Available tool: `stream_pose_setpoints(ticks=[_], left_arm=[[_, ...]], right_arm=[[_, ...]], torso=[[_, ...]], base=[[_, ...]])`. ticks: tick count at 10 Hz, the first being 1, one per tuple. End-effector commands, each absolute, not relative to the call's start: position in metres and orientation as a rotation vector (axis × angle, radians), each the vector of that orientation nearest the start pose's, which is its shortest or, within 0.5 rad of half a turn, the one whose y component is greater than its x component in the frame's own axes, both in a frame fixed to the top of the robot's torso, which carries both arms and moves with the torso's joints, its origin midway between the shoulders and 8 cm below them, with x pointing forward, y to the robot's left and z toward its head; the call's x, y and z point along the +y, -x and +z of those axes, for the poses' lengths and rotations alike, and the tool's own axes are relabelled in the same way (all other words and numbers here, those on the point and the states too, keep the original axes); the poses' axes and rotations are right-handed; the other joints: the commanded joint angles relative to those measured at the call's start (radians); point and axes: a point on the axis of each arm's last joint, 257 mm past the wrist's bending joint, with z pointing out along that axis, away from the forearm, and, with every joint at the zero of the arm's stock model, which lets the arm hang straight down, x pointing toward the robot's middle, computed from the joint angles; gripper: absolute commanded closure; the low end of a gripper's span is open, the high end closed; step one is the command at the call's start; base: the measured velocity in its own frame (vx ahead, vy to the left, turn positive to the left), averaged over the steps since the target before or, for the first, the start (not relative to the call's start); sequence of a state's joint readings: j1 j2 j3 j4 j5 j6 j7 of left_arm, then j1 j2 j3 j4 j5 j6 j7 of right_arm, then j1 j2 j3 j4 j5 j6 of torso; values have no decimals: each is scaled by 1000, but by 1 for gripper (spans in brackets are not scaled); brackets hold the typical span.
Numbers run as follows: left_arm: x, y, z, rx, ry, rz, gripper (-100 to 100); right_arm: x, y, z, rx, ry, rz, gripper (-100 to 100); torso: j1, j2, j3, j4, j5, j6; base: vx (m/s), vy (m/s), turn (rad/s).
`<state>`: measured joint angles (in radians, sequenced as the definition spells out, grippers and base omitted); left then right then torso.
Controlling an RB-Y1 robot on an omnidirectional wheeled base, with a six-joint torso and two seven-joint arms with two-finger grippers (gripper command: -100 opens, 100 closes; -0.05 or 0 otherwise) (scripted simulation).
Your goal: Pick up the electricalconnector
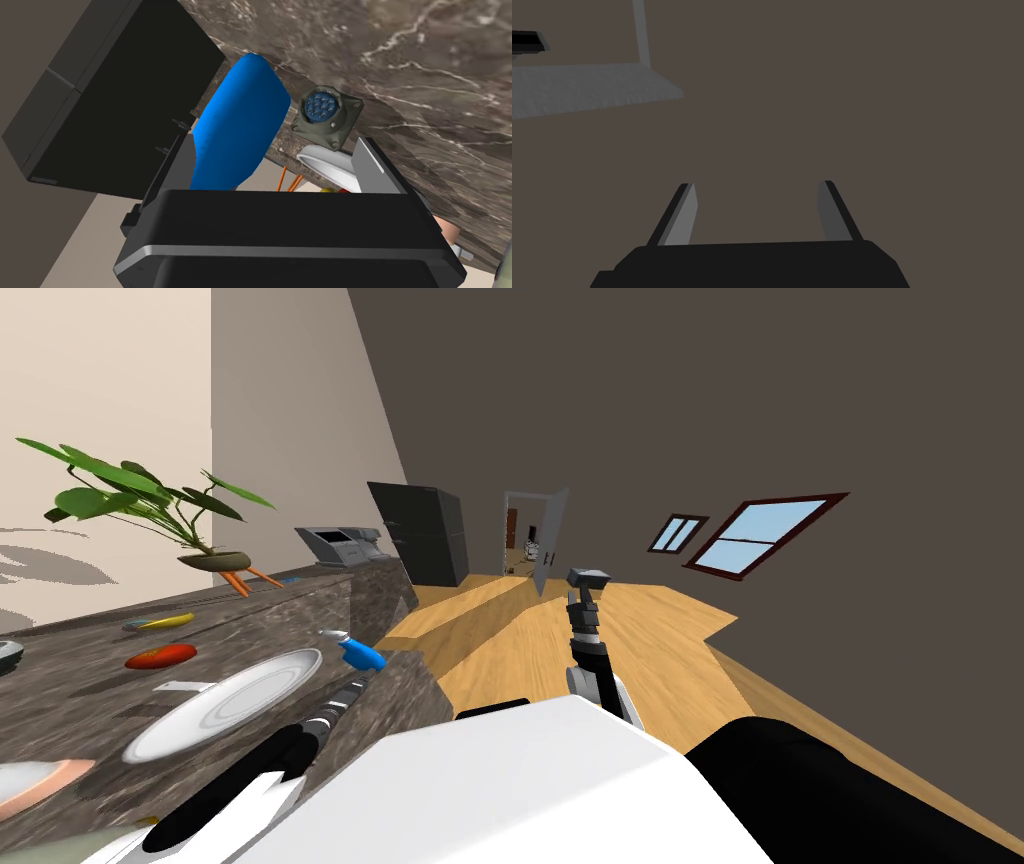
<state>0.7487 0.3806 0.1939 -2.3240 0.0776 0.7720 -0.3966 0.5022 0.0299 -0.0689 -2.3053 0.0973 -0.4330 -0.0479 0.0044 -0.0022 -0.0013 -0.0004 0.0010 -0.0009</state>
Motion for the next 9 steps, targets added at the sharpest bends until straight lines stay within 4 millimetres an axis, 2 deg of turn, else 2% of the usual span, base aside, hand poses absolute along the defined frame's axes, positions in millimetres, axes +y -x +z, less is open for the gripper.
stream_pose_setpoints(ticks=[1,2,5,7,8,9], left_arm=[[447,-262,-300,1925,1184,-57,-100],[447,-261,-301,1926,1185,-56,-100],[451,-244,-313,1985,1209,-3,-100],[458,-230,-320,2020,1226,45,-100],[456,-235,-317,2009,1220,29,-100],[456,-234,-318,2012,1221,34,0]], right_arm=[[-297,-347,22,656,-668,1200,0],[-297,-347,22,656,-668,1200,0],[-297,-347,22,656,-669,1200,0],[-297,-347,22,656,-668,1200,0],[-297,-347,22,656,-668,1200,0],[-297,-347,22,656,-669,1200,0]], torso=[[0,0,0,0,0,0],[1,0,0,0,0,0],[0,0,0,0,0,0],[3,-1,-1,0,1,0],[6,-1,-1,0,1,-1],[2,0,0,0,1,-1]], base=[[17,73,-186],[16,57,-35],[19,58,-109],[29,131,-117],[10,75,-24],[2,14,1]])
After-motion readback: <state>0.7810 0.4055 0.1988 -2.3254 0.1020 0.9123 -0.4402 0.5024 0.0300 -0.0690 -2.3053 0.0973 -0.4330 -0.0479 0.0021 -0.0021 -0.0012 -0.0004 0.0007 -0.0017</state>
